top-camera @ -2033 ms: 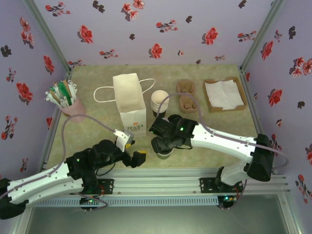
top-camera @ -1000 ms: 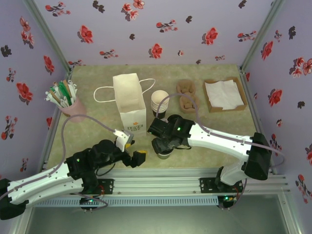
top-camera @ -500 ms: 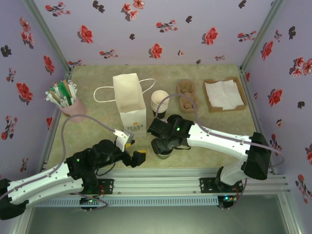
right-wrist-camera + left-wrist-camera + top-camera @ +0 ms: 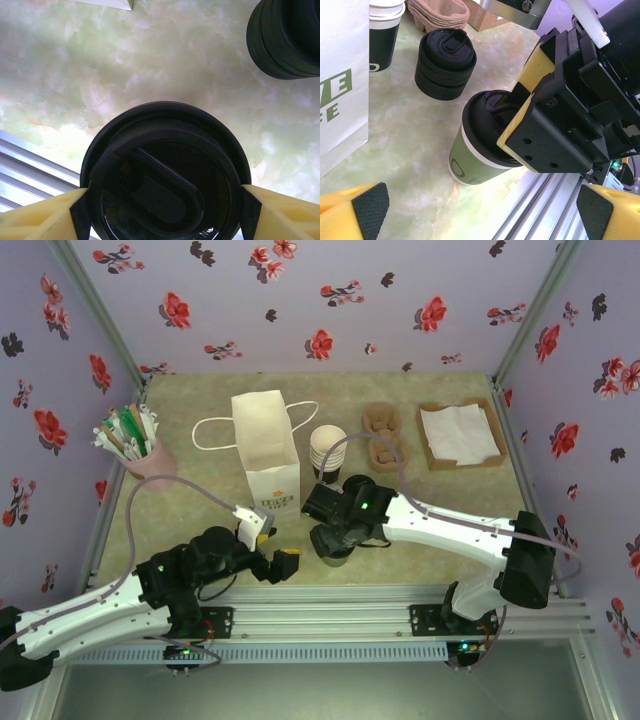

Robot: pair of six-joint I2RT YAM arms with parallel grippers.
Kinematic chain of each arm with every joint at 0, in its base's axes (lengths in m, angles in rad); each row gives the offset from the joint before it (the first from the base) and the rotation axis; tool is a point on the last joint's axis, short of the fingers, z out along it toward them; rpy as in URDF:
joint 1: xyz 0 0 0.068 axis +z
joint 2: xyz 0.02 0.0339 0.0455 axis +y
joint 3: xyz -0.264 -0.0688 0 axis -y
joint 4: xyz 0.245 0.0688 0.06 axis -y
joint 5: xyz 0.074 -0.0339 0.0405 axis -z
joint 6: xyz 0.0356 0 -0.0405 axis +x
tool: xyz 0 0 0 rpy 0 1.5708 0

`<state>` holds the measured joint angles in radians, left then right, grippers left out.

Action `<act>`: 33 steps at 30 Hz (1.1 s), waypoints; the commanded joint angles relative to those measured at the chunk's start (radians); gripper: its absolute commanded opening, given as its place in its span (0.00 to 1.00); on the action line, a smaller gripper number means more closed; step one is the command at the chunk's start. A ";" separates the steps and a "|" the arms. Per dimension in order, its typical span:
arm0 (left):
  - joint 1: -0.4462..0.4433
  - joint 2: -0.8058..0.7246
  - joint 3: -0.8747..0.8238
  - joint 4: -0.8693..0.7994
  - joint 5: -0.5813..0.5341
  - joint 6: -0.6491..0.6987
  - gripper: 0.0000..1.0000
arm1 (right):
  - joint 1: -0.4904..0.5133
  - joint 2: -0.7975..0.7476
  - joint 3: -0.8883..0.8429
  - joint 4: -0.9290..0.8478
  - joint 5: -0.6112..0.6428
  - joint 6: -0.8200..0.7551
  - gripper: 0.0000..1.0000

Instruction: Pack the takeout coffee

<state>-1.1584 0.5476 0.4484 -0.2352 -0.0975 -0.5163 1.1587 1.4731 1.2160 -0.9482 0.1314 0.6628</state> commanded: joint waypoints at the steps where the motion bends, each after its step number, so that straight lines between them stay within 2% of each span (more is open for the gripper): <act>1: 0.006 -0.004 -0.008 0.039 -0.019 -0.002 1.00 | 0.011 0.024 -0.015 -0.008 0.011 0.009 0.74; 22: 0.007 -0.004 -0.011 0.042 -0.019 0.000 1.00 | 0.024 0.047 -0.049 -0.014 0.006 0.035 0.74; 33: 0.008 -0.003 -0.011 0.042 -0.019 -0.001 1.00 | 0.036 -0.002 -0.087 -0.020 0.033 0.059 0.73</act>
<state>-1.1584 0.5476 0.4473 -0.2310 -0.0975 -0.5163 1.1812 1.4582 1.1847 -0.9188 0.1619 0.6930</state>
